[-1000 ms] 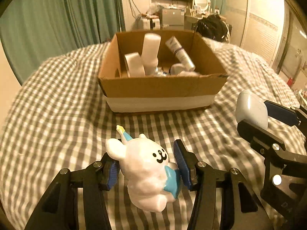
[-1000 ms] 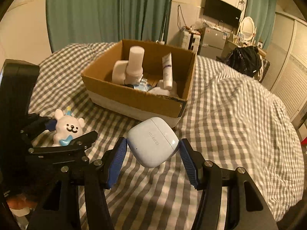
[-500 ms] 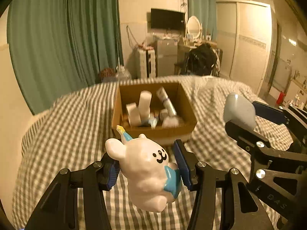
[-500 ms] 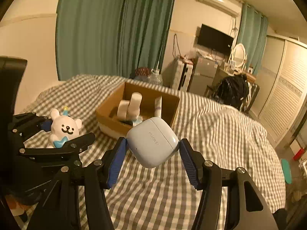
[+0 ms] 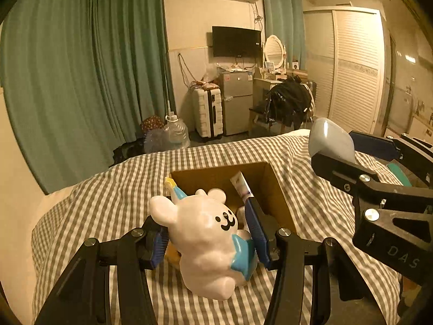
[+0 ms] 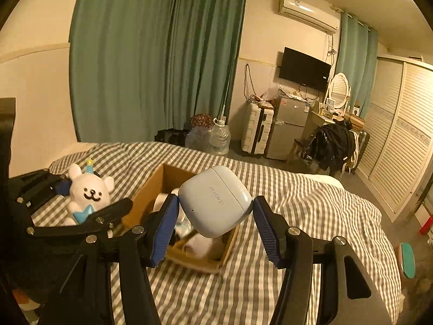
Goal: Organize objects
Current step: 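Lower the bear figurine and earbud case into the box and release both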
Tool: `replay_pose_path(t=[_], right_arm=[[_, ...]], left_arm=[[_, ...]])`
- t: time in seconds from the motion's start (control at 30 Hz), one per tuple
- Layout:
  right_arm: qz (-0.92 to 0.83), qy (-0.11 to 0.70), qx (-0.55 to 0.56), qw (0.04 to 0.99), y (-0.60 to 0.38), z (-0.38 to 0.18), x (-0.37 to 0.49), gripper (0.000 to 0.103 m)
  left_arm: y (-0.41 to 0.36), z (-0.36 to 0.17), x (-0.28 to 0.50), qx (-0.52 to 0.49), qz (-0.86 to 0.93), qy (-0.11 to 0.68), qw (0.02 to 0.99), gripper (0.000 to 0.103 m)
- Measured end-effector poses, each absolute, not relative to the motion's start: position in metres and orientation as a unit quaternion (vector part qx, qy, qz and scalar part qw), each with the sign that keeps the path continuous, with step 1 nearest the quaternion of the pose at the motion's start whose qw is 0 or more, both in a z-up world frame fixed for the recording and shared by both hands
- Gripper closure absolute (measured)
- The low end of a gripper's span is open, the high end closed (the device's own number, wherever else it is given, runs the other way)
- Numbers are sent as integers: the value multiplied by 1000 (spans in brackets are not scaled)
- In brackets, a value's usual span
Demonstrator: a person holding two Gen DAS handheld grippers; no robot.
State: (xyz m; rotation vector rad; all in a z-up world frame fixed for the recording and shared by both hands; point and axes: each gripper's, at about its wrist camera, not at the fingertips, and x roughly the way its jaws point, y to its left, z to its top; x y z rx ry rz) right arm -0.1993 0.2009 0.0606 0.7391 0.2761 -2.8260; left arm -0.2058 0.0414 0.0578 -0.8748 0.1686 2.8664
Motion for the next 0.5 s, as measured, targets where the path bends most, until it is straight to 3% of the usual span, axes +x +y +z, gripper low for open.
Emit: replay_pose_path(t=[0.33,0.5], right_arm=[[-949,42,295,101,216,22,-303,46],[-936,50,332,100,215,-20,-345,46]], left_arm=[[44,2,-304,-346,935,33,73,49],[57,-31,-337,-366,925,62,82,49]])
